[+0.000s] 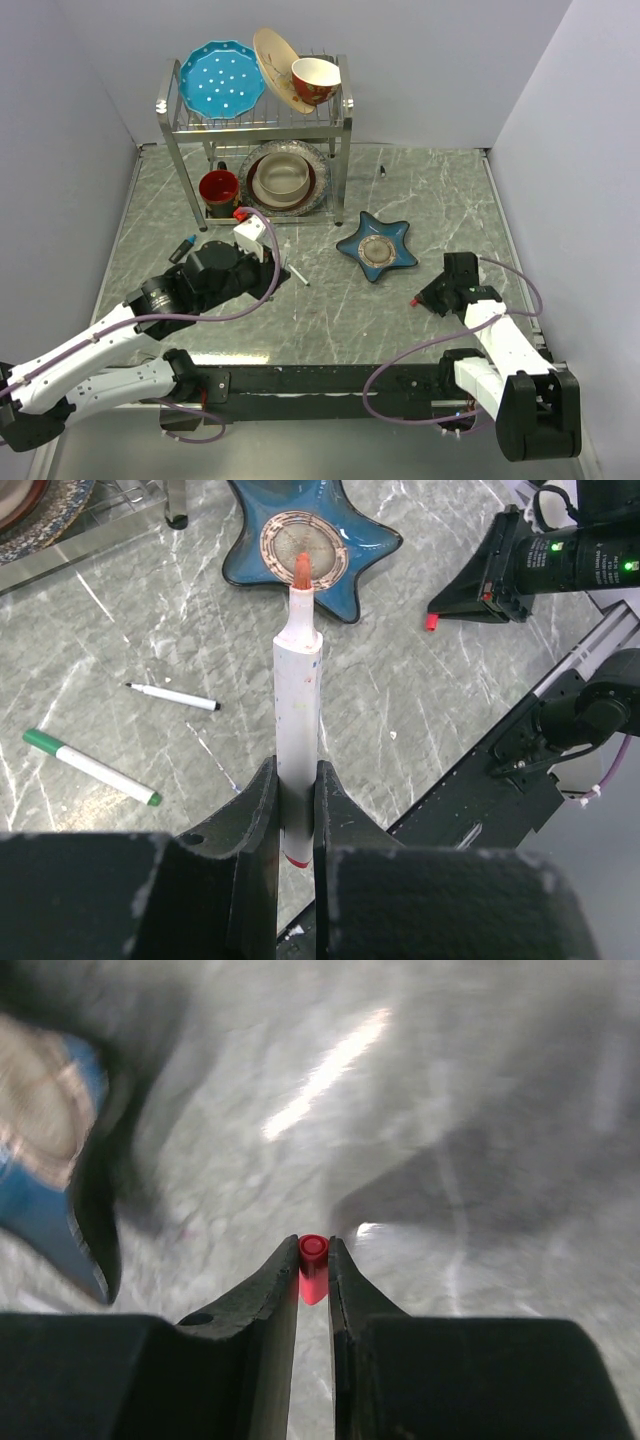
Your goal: Insert the pens into the pen caps
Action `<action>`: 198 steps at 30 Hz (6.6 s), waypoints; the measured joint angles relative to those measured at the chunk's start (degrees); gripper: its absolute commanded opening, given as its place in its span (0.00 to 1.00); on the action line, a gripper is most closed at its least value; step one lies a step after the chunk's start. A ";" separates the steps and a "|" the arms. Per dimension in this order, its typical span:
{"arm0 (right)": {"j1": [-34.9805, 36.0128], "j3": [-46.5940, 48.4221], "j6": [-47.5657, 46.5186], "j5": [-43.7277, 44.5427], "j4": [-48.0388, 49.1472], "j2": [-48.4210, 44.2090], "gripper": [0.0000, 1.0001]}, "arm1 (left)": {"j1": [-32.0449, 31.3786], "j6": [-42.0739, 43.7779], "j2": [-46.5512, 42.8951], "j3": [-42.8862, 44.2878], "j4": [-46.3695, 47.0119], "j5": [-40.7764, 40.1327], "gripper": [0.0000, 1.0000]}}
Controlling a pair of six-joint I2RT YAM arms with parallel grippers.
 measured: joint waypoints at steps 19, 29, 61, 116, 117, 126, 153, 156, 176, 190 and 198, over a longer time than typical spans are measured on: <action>0.02 -2.69 -9.35 -12.68 5.14 -15.43 0.00 | -0.28 -12.79 5.44 -12.46 17.81 16.76 0.01; 1.27 -0.42 -8.55 -25.22 13.46 -19.15 0.00 | -0.55 -15.50 10.88 -17.42 31.85 23.93 0.01; 14.91 -0.81 6.88 -38.60 56.83 -15.82 0.00 | -0.57 -18.29 19.34 -17.42 48.48 39.60 0.01; 22.91 -7.15 4.87 -36.44 58.90 -22.34 0.00 | -0.83 -17.51 17.84 -16.55 44.50 41.03 0.01; 22.91 -6.80 4.76 -36.39 58.45 -22.27 0.00 | -0.83 -17.46 17.62 -16.55 44.28 40.92 0.01; 22.91 -3.19 4.68 -36.30 57.37 -18.60 0.00 | -0.46 -17.42 16.50 -16.55 45.48 40.70 0.01; 23.08 -0.37 4.44 -36.24 57.02 -17.03 0.00 | -0.39 -17.97 16.50 -16.55 47.54 40.48 0.01; 23.08 -0.07 4.42 -36.15 56.87 -16.92 0.00 | -0.39 -17.99 16.50 -16.55 47.54 40.48 0.01; 23.08 0.42 4.44 -35.10 57.18 -16.15 0.00 | -0.48 -17.79 16.52 -16.55 47.10 40.24 0.01; 23.08 -0.13 4.48 -35.15 57.90 -15.98 0.00 | -0.33 -16.22 17.33 -13.75 44.85 38.75 0.01; 23.41 -3.61 5.77 -33.81 60.67 -17.53 0.00 | 0.66 -15.82 17.79 -13.25 43.58 38.38 0.01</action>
